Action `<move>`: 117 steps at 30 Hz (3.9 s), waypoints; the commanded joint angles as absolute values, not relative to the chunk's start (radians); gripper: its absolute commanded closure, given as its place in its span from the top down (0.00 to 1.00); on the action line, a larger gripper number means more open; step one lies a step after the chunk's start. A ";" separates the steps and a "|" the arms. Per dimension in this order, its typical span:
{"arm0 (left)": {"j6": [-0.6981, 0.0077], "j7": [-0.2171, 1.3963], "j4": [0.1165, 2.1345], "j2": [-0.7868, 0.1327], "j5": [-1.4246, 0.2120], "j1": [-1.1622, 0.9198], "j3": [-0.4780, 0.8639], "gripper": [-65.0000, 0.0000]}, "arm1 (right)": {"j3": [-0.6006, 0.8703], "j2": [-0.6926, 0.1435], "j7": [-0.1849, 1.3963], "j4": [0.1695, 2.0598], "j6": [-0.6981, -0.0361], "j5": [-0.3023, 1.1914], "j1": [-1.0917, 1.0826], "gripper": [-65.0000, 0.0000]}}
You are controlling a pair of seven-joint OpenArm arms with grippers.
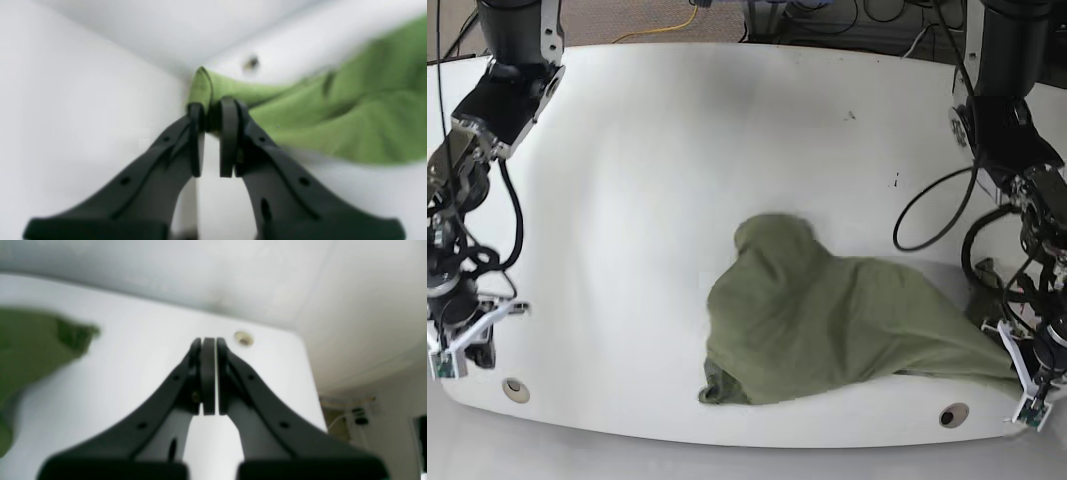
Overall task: Layout the t-shirt on the table in an organized manner, then fold the t-shirt properly
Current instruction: 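Lift the shirt with both grippers and swing it across the table, then grasp the shirt's collar corner with the right gripper and drag it outward, then regrasp the shirt edge with the left gripper near the other shoulder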
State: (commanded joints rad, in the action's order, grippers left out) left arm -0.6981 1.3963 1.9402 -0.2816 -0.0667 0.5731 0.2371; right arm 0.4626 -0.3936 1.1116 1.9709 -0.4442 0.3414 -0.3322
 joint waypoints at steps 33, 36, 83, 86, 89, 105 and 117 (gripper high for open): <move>-0.698 1.376 1.968 -0.329 -0.065 -0.166 0.473 0.00 | 0.317 0.067 1.046 1.745 -0.433 0.472 -0.054 0.66; -0.698 1.376 1.968 -0.329 -0.065 -0.176 0.503 0.00 | 0.315 0.067 1.001 1.620 -0.433 0.475 -0.110 0.67; -0.698 1.376 1.968 -0.329 -0.067 -0.174 0.512 0.00 | 0.163 0.143 0.664 0.920 -0.440 0.473 -0.377 0.00; -0.698 1.376 1.968 -0.329 -0.067 -0.174 0.512 0.00 | 0.163 0.143 0.664 0.920 -0.440 0.473 -0.374 0.00; -0.698 1.376 1.968 -0.329 -0.067 -0.174 0.512 0.00 | 0.165 0.139 0.667 0.924 -0.440 0.473 -0.371 0.00; -0.698 1.376 1.969 -0.323 -0.067 -0.166 0.499 0.00 | 0.240 -0.051 0.891 1.478 -0.433 0.481 -0.045 0.00; -0.698 1.376 1.969 -0.300 -0.067 -0.145 0.463 0.00 | 0.351 -0.131 0.967 1.762 -0.443 0.481 0.168 0.00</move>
State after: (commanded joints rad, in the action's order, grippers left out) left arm -0.6981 1.3755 1.9693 -0.3000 -0.0667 -0.1450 0.4626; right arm 0.3506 -0.1312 0.9674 1.7622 -0.4427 0.4810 0.1680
